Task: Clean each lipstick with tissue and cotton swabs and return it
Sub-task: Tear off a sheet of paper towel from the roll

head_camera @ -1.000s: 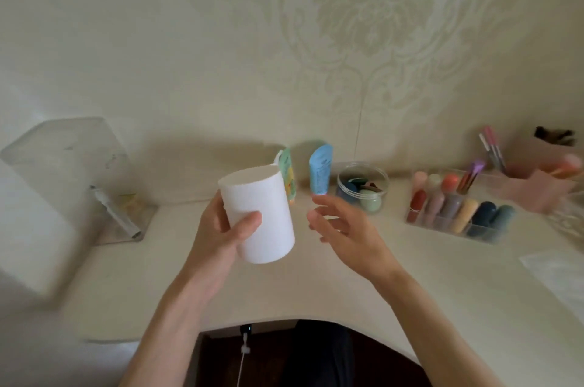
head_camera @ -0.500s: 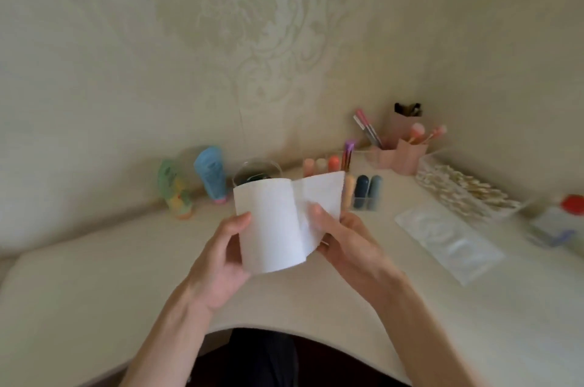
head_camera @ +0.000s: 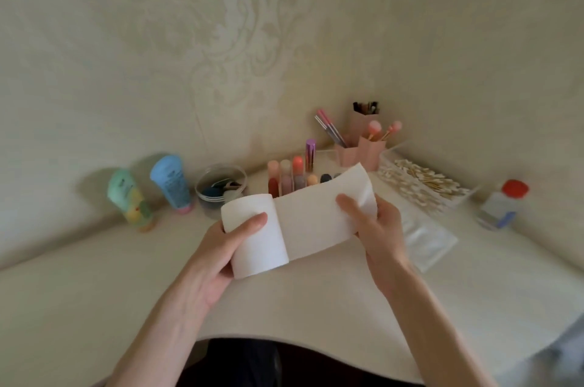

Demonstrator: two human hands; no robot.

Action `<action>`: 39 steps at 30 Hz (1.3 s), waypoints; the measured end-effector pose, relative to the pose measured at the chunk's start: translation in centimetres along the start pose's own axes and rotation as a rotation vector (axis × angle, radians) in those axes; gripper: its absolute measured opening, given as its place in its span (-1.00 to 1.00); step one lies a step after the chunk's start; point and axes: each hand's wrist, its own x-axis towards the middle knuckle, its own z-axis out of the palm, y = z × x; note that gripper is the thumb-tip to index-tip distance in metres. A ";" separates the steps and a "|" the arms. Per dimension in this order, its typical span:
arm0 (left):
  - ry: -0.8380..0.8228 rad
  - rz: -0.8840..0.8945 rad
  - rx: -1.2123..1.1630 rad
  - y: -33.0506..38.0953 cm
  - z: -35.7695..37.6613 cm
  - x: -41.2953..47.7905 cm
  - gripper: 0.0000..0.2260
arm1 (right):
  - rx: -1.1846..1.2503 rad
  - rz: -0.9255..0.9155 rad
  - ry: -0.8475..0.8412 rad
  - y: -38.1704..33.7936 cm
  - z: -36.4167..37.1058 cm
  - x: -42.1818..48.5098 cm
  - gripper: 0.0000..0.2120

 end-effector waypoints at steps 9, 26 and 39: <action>0.160 0.117 0.132 0.3 -0.9 -0.5 -0.30 | -0.198 -0.231 0.037 1.0 0.8 -0.1 -0.80; 0.462 0.541 0.456 -2.2 2.8 -1.6 -0.35 | -0.374 -0.202 0.222 2.5 1.0 -0.2 -0.73; 0.526 0.674 0.480 -2.8 3.7 -1.9 -0.32 | -0.418 -0.207 0.277 1.9 1.0 -0.7 -0.76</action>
